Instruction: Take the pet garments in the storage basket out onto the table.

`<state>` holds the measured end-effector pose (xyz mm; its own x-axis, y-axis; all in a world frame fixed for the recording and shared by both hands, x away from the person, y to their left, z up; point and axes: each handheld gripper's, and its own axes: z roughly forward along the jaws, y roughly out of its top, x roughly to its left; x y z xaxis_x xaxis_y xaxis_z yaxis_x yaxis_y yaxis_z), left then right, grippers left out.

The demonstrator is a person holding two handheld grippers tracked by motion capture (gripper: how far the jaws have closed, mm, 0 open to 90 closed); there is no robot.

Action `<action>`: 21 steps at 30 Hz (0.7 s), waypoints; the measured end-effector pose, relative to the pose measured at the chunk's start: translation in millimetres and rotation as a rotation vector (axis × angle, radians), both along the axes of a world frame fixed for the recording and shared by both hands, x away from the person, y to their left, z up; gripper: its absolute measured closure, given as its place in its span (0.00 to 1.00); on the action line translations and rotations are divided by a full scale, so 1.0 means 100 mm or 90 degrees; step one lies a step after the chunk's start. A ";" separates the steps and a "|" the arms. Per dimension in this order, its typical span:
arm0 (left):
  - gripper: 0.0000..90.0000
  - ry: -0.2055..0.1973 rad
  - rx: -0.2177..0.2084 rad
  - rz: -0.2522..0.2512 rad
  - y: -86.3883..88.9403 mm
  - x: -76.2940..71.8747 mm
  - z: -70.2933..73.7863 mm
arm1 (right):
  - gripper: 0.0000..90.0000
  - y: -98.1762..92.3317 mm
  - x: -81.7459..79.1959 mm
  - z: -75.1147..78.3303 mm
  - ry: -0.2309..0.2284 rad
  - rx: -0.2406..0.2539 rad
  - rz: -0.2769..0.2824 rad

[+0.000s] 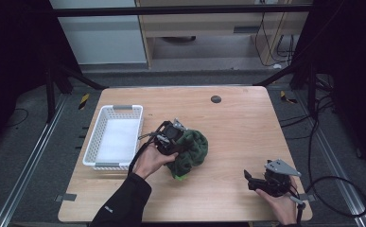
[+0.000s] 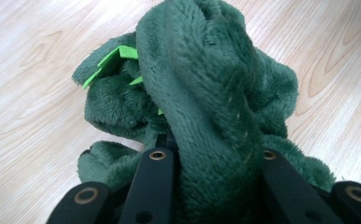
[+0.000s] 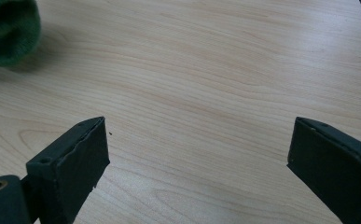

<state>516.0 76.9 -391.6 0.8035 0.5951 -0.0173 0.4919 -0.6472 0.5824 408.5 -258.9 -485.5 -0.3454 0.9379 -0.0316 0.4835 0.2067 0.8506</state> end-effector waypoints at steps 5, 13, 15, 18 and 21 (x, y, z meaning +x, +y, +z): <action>0.85 0.008 0.005 -0.008 -0.09 0.02 -0.10 | 0.06 0.00 0.00 0.00 0.000 0.000 0.001; 0.83 0.016 0.004 -0.012 -0.18 0.06 -0.24 | 0.06 0.00 0.00 0.00 0.001 0.000 0.003; 0.82 0.020 0.007 -0.013 -0.18 0.06 -0.27 | 0.06 0.00 0.00 -0.01 0.001 -0.001 0.003; 0.79 0.022 0.014 -0.013 -0.19 0.06 -0.32 | 0.06 0.00 0.00 -0.01 0.002 -0.002 0.004; 0.73 0.024 0.015 -0.014 -0.20 0.07 -0.36 | 0.06 0.01 0.00 -0.01 0.006 0.000 0.004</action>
